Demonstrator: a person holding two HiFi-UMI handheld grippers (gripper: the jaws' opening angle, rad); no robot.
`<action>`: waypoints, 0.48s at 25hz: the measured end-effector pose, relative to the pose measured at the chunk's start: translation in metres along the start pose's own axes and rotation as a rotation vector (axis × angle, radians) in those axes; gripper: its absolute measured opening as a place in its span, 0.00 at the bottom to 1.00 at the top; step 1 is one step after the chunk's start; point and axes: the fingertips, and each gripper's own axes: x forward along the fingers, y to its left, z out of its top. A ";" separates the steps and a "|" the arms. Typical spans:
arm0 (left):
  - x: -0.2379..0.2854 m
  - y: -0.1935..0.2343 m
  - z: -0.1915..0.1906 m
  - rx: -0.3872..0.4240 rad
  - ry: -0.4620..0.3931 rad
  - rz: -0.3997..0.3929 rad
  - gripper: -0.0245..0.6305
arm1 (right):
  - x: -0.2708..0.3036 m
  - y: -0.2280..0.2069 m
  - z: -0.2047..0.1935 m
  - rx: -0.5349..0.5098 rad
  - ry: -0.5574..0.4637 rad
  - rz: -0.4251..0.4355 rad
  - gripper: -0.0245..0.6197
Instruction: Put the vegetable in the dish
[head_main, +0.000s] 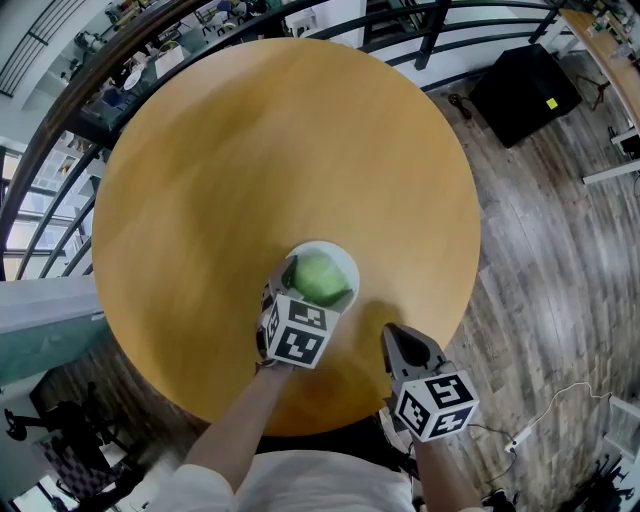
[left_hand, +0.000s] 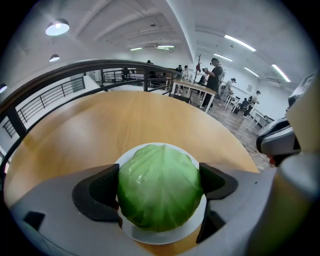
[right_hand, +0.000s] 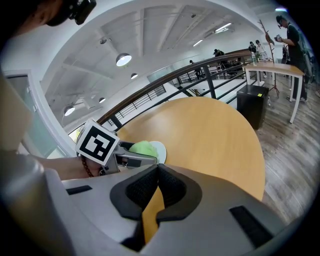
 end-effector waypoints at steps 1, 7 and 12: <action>0.000 0.000 0.000 -0.002 0.002 -0.001 0.78 | 0.000 0.000 0.000 0.001 0.000 0.001 0.06; 0.000 -0.003 0.004 -0.027 0.024 -0.018 0.78 | -0.003 -0.002 0.005 0.002 0.002 0.007 0.06; 0.002 -0.003 0.002 -0.029 0.024 -0.021 0.78 | -0.003 -0.001 0.004 0.002 0.001 0.014 0.06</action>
